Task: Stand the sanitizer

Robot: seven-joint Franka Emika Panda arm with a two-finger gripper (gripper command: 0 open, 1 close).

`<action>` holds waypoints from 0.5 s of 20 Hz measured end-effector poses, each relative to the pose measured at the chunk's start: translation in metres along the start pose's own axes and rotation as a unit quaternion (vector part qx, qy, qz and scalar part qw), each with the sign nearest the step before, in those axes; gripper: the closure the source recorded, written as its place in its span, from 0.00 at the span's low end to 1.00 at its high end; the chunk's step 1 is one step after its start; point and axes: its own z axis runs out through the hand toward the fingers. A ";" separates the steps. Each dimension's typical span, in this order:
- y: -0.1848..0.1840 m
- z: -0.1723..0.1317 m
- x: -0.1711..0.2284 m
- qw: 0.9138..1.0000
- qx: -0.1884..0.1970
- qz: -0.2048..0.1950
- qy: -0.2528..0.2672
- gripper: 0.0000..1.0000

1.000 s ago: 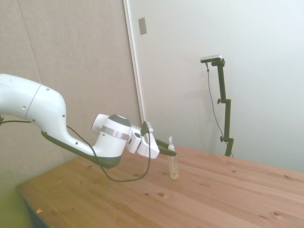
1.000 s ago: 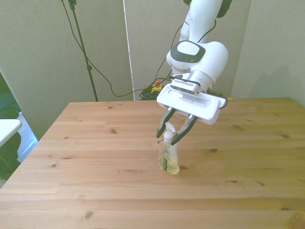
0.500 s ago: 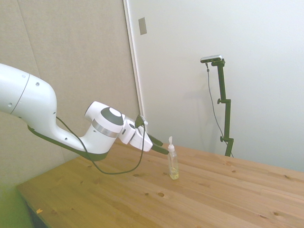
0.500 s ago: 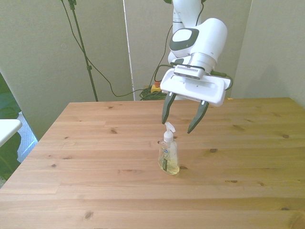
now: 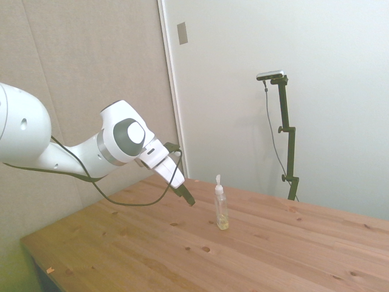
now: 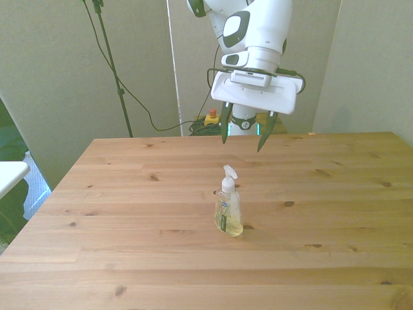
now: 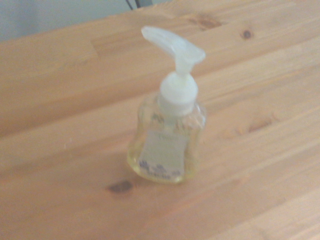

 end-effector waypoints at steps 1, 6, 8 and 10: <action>0.006 -0.002 0.000 1.000 -0.009 -0.016 -0.015 0.00; 0.013 0.002 -0.013 0.990 -0.020 -0.107 -0.092 0.00; 0.005 0.005 -0.028 0.982 -0.015 -0.149 -0.118 0.00; -0.003 0.007 -0.041 0.971 -0.012 -0.191 -0.140 0.00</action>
